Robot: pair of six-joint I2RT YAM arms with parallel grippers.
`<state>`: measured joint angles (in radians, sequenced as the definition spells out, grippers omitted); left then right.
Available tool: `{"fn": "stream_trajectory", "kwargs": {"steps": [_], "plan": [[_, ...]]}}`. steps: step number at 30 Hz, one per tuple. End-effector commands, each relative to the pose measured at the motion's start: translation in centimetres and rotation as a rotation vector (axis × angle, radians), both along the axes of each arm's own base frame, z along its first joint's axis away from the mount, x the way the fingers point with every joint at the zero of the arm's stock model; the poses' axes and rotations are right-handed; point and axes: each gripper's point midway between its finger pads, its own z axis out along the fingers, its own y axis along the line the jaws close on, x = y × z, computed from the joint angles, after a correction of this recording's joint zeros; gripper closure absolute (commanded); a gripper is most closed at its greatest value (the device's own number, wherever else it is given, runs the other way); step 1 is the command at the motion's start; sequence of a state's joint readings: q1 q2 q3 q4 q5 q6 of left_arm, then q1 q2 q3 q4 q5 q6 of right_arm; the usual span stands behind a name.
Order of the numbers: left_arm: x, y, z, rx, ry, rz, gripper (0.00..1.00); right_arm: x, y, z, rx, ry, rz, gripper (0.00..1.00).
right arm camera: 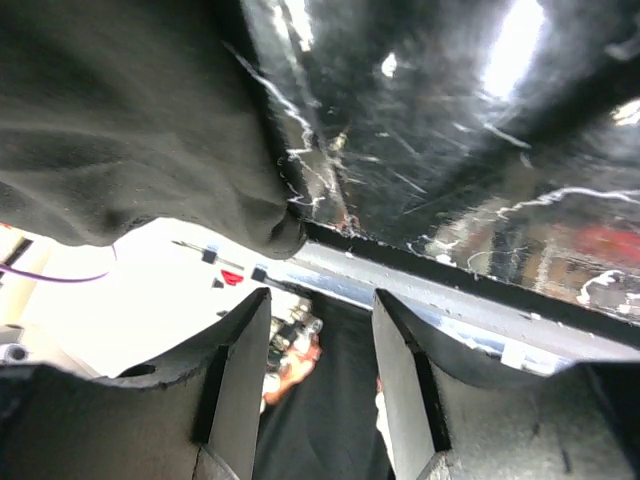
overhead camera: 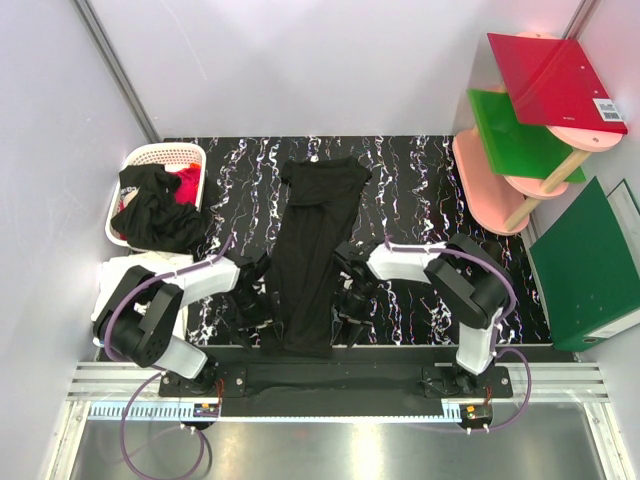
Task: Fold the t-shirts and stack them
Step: Grab the bottom of the folded rectangular tshirt with both arms
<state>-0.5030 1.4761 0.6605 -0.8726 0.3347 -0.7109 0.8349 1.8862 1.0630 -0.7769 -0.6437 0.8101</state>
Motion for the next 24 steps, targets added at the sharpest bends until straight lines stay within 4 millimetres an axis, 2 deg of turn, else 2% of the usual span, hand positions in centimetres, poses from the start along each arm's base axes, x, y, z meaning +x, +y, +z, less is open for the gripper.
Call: {"fn": "stream_trajectory", "kwargs": {"steps": [1, 2, 6, 11, 14, 15, 17, 18, 19, 24], "plan": [[1.7, -0.6, -0.6, 0.01, -0.053, 0.015, 0.2, 0.6, 1.1, 0.3, 0.058, -0.047, -0.101, 0.48], [1.4, -0.5, -0.9, 0.012, -0.041, 0.016, 0.21, 0.1, 0.8, -0.3, 0.053, -0.034, -0.11, 0.48], [1.0, -0.7, -1.5, 0.018, -0.025, 0.014, 0.22, 0.3, 1.3, -1.5, 0.07, -0.047, -0.153, 0.48], [0.9, -0.9, -2.1, 0.027, -0.017, 0.01, 0.23, -0.5, 3.6, -2.4, 0.088, -0.04, -0.122, 0.49], [0.9, -1.0, -2.4, 0.022, -0.016, 0.008, 0.39, -1.6, 3.7, -3.5, 0.048, 0.006, -0.118, 0.5], [0.9, -0.9, -2.5, 0.024, -0.015, 0.005, 0.6, -1.9, 3.7, -3.7, 0.04, 0.023, -0.118, 0.67], [1.1, -1.1, -2.6, 0.022, -0.013, -0.002, 0.84, -2.2, 3.6, -3.9, 0.033, 0.05, -0.117, 0.94], [1.2, -1.1, -2.6, 0.02, -0.013, -0.004, 0.95, -2.2, 3.5, -3.9, 0.029, 0.052, -0.111, 0.99], [1.3, -1.2, -2.5, 0.017, -0.017, -0.011, 1.0, -2.4, 3.2, -3.7, 0.01, 0.065, -0.106, 1.0], [2.2, -1.4, -1.1, 0.007, -0.066, -0.021, 1.0, -2.2, 2.8, -1.5, -0.002, 0.032, -0.062, 1.0]]}}
